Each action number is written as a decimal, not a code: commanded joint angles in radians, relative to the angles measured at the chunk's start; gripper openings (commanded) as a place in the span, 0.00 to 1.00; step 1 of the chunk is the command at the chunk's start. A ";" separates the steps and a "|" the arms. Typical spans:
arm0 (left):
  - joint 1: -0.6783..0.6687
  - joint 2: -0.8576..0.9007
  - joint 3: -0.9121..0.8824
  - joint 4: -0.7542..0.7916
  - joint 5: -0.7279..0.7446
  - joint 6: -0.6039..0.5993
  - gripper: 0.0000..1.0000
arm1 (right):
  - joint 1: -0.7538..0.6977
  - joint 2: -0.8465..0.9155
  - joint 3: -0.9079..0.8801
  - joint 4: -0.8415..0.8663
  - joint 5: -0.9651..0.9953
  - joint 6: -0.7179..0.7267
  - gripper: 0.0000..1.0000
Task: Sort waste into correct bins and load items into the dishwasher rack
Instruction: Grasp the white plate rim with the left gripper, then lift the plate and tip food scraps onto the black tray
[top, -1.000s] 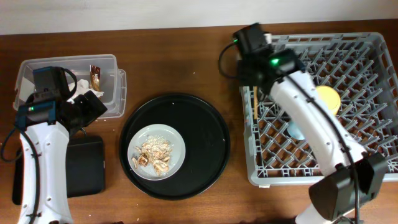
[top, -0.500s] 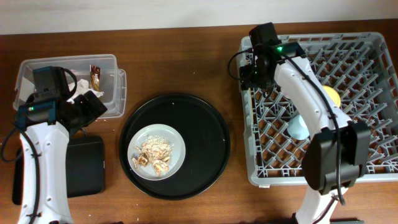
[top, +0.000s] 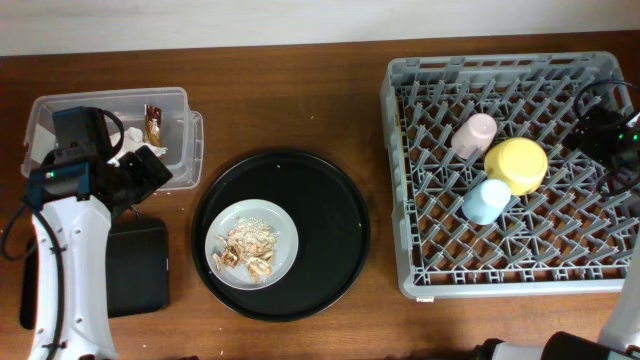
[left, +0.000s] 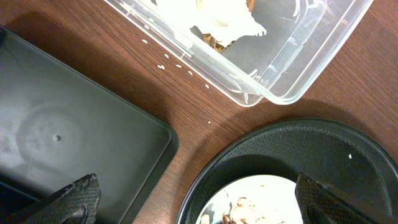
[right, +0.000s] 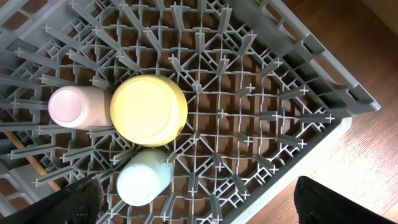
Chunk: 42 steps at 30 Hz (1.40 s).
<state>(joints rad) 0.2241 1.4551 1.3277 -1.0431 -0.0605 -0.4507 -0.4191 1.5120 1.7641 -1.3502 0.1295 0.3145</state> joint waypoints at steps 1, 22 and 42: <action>0.004 -0.004 0.013 0.002 -0.005 -0.008 0.99 | -0.001 0.011 0.002 0.000 0.005 0.008 0.99; -0.898 0.406 -0.009 -0.066 -0.090 -0.240 0.57 | -0.001 0.011 0.002 0.000 0.005 0.008 0.99; -0.898 0.531 -0.024 0.040 -0.087 -0.260 0.27 | -0.001 0.011 0.002 0.000 0.005 0.008 0.99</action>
<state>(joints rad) -0.6750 1.9770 1.3128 -1.0019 -0.1394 -0.7044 -0.4191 1.5158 1.7641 -1.3506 0.1295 0.3145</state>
